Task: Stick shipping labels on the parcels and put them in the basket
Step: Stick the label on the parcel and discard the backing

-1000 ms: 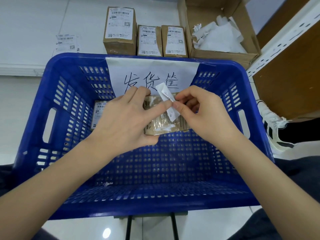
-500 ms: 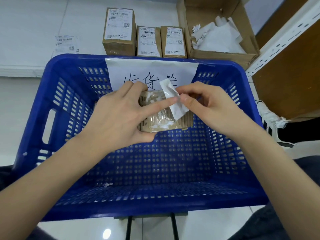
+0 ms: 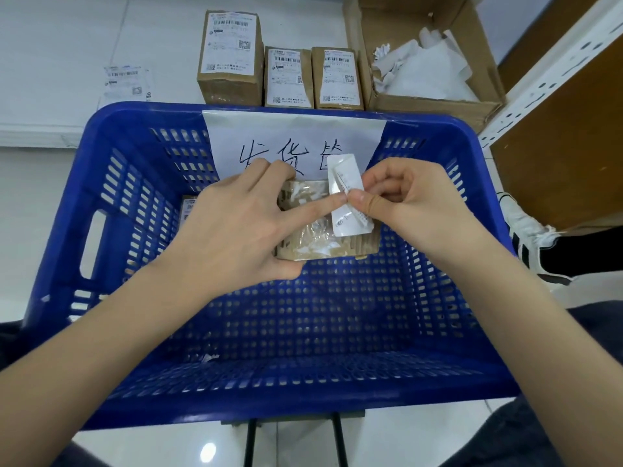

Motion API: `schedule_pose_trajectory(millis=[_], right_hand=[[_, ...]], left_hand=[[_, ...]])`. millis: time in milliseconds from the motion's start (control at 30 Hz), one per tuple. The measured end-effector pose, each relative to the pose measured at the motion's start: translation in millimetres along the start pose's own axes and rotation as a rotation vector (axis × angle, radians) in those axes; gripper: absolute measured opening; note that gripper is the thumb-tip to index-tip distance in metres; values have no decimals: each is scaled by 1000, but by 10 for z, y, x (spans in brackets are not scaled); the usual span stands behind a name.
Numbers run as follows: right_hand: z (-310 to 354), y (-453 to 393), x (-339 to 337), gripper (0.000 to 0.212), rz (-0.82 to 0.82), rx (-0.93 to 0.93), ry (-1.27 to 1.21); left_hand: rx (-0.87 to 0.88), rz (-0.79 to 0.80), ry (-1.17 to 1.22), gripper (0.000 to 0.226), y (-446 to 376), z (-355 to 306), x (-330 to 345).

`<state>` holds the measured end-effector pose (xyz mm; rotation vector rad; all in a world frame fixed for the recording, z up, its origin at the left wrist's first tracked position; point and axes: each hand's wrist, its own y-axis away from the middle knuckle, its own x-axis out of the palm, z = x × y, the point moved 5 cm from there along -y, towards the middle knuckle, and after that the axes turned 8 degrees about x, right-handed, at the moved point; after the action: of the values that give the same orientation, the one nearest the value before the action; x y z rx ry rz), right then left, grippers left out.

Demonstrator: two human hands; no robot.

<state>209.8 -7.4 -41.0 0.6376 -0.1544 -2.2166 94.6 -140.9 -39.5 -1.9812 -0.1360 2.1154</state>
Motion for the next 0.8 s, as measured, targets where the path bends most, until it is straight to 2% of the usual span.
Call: schedule_pose_trajectory(millis=[200, 333, 433, 567, 667, 800], right_hand=[[-19, -16, -96, 8, -111, -5, 7], [20, 17, -25, 13, -141, -120, 159], [23, 29, 38, 8, -142, -198, 284], [6, 33, 125, 7, -3, -192, 241], [21, 37, 146, 14, 71, -175, 194], [49, 66, 194, 29, 203, -134, 107]], left_hand=[[-14, 1, 23, 88, 27, 26, 13], [2, -5, 5, 81, 26, 15, 19], [-11, 0, 1, 74, 32, 21, 17], [-41, -1, -7, 82, 25, 15, 25], [-54, 18, -35, 92, 16, 21, 10], [-66, 57, -58, 92, 16, 32, 8]])
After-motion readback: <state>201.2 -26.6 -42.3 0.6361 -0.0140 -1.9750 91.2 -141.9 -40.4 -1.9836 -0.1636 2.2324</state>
